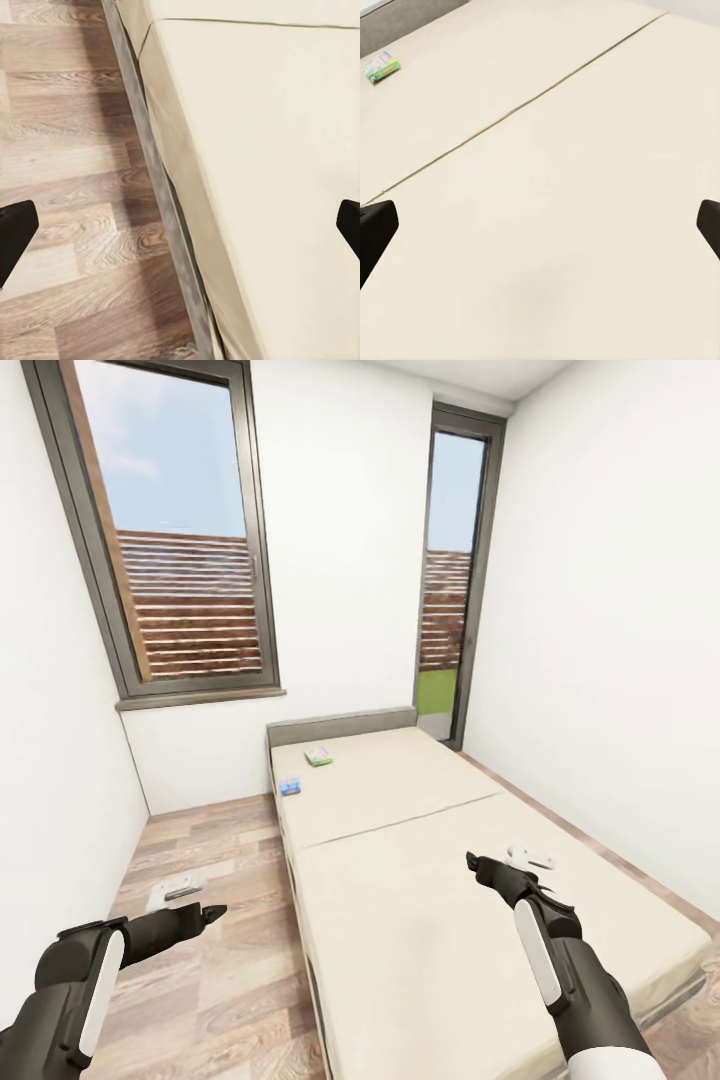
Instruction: Put all the toys in the child's room - the three board games (two on the bed and one on the table), the two jigsaw puzzles on the table, and the tennis ball on the table - inside the toy box on the table in the child's room.
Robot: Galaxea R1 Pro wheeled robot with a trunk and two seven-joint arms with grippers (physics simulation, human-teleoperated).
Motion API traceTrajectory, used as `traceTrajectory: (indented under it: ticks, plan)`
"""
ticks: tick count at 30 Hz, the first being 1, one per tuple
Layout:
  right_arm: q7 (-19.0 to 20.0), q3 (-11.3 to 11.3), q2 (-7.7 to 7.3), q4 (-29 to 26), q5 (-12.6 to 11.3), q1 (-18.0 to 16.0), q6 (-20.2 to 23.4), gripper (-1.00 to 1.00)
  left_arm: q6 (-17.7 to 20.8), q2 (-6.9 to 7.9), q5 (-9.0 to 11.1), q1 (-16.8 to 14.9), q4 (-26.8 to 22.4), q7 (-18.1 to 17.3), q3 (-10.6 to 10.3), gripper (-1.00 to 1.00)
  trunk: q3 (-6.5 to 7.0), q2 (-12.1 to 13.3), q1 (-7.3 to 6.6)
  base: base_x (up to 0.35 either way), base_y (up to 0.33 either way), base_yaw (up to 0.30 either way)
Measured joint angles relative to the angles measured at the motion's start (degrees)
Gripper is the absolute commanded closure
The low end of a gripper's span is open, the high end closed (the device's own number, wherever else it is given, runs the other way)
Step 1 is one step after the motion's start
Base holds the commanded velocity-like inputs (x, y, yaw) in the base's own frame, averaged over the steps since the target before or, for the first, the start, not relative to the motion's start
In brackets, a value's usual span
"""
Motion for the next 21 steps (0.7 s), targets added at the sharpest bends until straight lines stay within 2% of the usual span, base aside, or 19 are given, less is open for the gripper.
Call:
traceTrajectory:
  ticks: [14, 21]
  plan:
    - [0.0, 0.0, -0.02, 0.0, 0.0, 0.0, 0.0, -1.0, 0.0, 0.0, 0.0, 0.0, 0.0, 0.0, 0.0, -1.0, -0.79, 0.0, 0.02, 0.029, 0.02, 0.0]
    - [0.1, 0.0, -0.04, 0.0, 0.0, 0.0, 0.0, -1.0, 0.1, -0.01, 0.0, 0.0, 0.0, 0.0, 0.0, -1.0, -0.81, 0.0, 0.0, 0.108, 0.191, -0.029]
